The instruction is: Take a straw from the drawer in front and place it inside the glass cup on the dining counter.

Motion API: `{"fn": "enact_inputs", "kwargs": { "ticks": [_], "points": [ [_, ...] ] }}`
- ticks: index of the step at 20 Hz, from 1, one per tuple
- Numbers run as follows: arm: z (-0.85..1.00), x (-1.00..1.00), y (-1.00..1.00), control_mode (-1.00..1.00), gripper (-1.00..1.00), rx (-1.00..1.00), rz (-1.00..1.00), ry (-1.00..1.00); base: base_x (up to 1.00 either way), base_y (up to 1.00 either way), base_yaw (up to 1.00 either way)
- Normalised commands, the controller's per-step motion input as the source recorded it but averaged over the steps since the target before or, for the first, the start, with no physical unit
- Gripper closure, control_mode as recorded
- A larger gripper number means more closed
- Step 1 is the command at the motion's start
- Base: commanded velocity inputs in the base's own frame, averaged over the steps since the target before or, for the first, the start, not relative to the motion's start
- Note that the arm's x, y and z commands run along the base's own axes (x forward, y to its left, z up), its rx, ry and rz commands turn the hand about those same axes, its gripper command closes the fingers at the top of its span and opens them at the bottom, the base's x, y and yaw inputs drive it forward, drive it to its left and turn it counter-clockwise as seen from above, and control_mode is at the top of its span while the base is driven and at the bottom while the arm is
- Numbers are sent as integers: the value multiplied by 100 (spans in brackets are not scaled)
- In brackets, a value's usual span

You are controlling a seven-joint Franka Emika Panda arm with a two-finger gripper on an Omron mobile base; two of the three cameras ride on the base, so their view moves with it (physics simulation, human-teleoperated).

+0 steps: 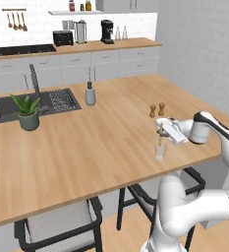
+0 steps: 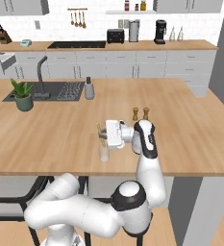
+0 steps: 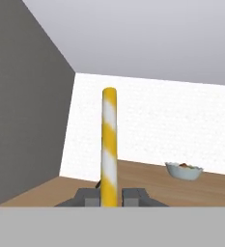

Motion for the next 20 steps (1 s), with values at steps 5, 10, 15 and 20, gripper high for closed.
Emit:
{"fn": "enact_inputs", "kwargs": {
  "ticks": [5, 10, 15, 20],
  "points": [
    [-12, 7, -14, -100, 100, 1, 0, 1, 0, 0, 0],
    [-15, 11, -2, -100, 100, 0, 0, 2, 0, 0, 0],
    [-9, -12, 4, -100, 100, 0, 1, 0, 0, 0, 0],
    [-22, -30, 20, -100, 100, 0, 2, 0, 0, 0, 0]
  ]
}}
